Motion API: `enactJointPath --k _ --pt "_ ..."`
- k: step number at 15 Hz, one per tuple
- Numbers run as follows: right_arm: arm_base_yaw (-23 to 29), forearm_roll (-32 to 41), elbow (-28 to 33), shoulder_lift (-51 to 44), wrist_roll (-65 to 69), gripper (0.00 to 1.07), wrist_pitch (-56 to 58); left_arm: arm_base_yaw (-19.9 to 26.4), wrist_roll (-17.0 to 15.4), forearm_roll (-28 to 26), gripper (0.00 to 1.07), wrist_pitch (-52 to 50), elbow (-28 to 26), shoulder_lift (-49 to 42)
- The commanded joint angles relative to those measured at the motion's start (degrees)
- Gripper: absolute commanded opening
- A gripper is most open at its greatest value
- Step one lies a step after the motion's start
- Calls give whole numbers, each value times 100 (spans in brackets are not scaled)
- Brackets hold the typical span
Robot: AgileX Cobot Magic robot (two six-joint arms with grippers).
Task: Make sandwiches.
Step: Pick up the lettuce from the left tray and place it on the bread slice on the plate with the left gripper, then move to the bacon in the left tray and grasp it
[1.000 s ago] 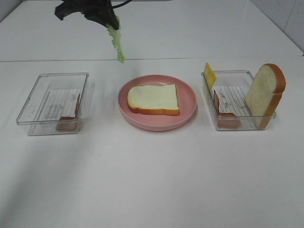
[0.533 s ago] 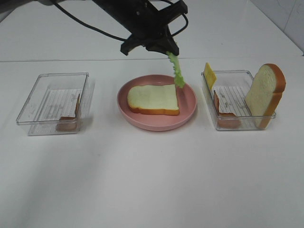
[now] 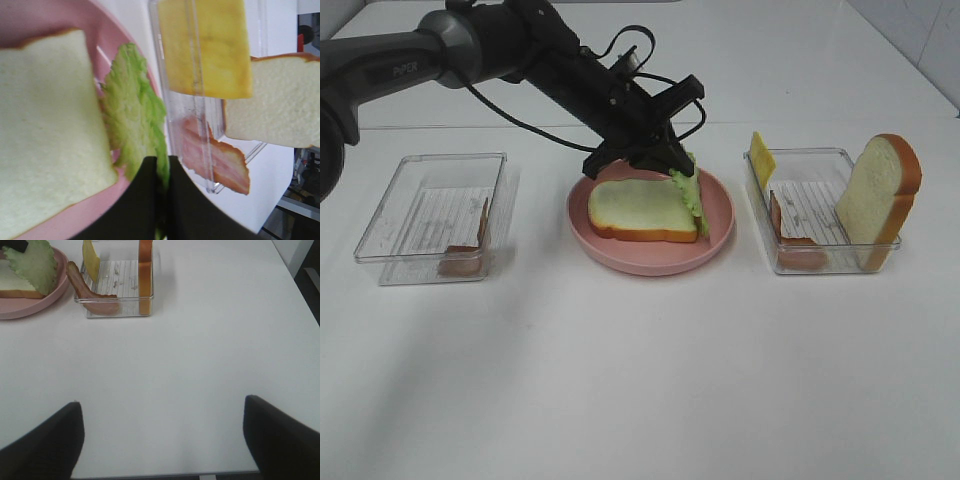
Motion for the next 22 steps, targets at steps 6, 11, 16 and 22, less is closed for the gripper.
enactJointPath --k 6,11,16,22 --pt "-29 -6 17 -166 -52 85 -6 103 -544 1249 0 155 -17 -6" --pt "-29 -6 17 -166 -52 85 -6 103 -888 1988 0 315 -29 -6" --pt "-29 -6 17 -166 -52 85 -6 103 -848 1977 78 264 -155 -46" --pt "-29 -6 17 -166 -52 85 -6 103 -722 2361 86 1524 -1822 -132"
